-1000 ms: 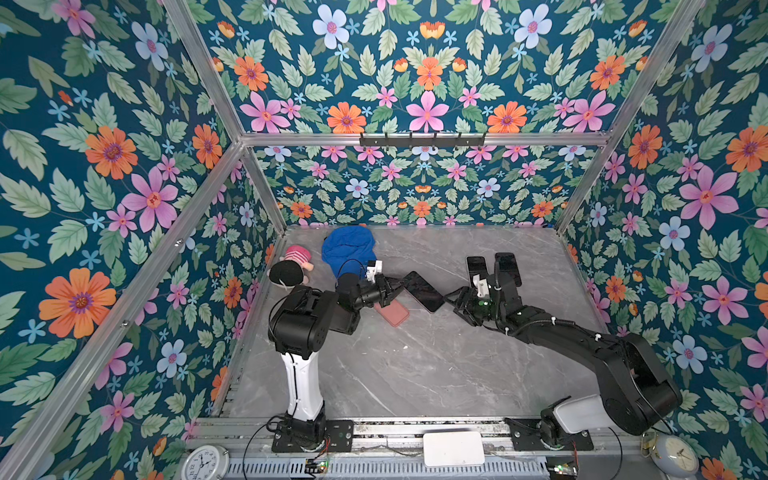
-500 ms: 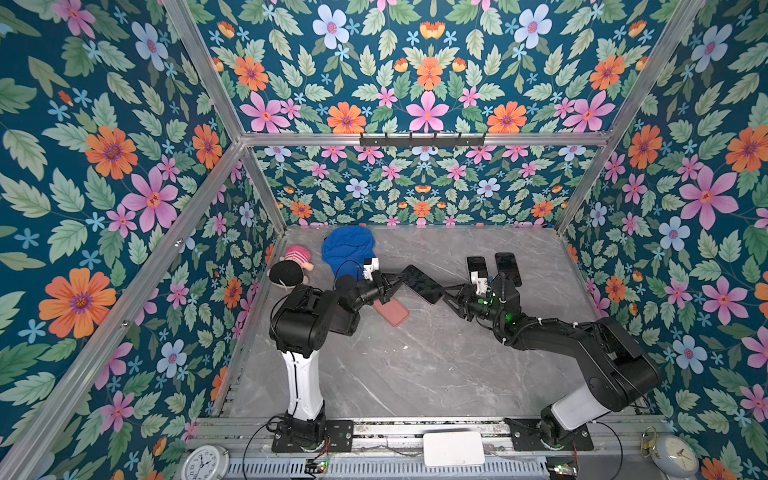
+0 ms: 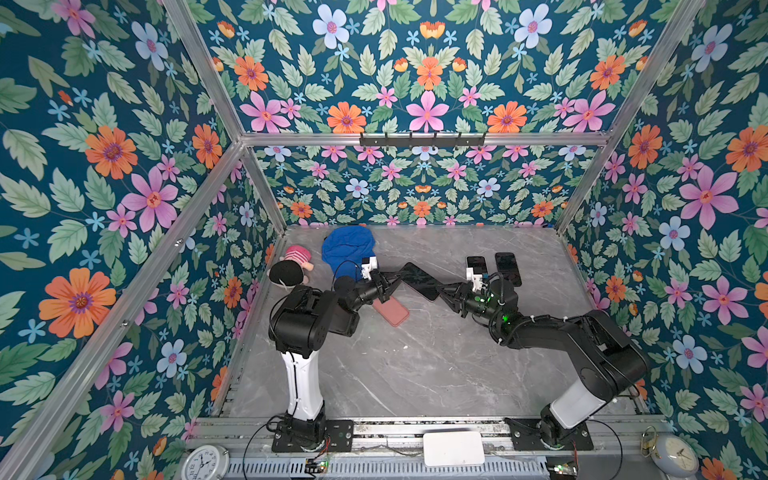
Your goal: Put the phone into the phone case
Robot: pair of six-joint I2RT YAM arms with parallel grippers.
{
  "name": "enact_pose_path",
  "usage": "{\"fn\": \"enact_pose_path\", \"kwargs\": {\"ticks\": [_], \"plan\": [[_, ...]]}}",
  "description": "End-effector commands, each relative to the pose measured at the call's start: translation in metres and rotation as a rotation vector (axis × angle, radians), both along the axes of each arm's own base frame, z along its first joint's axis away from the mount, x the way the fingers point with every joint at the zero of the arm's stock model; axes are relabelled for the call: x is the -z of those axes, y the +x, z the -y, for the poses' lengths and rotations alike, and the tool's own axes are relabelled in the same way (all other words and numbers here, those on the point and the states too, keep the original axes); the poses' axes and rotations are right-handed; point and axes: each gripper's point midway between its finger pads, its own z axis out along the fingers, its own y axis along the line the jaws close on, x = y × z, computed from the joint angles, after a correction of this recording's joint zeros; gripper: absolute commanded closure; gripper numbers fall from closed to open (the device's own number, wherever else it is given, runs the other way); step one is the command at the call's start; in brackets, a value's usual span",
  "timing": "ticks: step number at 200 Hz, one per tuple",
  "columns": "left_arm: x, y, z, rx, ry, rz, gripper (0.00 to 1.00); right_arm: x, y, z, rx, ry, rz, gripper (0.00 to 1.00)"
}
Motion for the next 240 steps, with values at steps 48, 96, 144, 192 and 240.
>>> {"fn": "enact_pose_path", "kwargs": {"ticks": [48, 96, 144, 192, 240], "plan": [[-0.016, -0.002, -0.002, -0.011, -0.025, 0.067, 0.95, -0.008, 0.002, -0.007, -0.022, 0.089, 0.021, 0.81], [-0.014, -0.004, -0.003, -0.011, -0.02, 0.066, 0.89, -0.011, 0.001, -0.007, -0.022, 0.085, 0.029, 0.91], [-0.006, -0.008, -0.005, -0.016, 0.022, 0.062, 0.63, -0.008, 0.001, -0.004, -0.016, 0.075, 0.017, 0.97], [0.037, -0.012, -0.033, -0.052, 0.17, 0.003, 0.44, -0.005, 0.003, 0.0, -0.017, 0.049, 0.007, 0.99], [0.076, -0.005, -0.06, -0.057, 0.447, -0.056, 0.39, -0.001, 0.006, 0.002, -0.036, 0.024, -0.003, 1.0]]}}
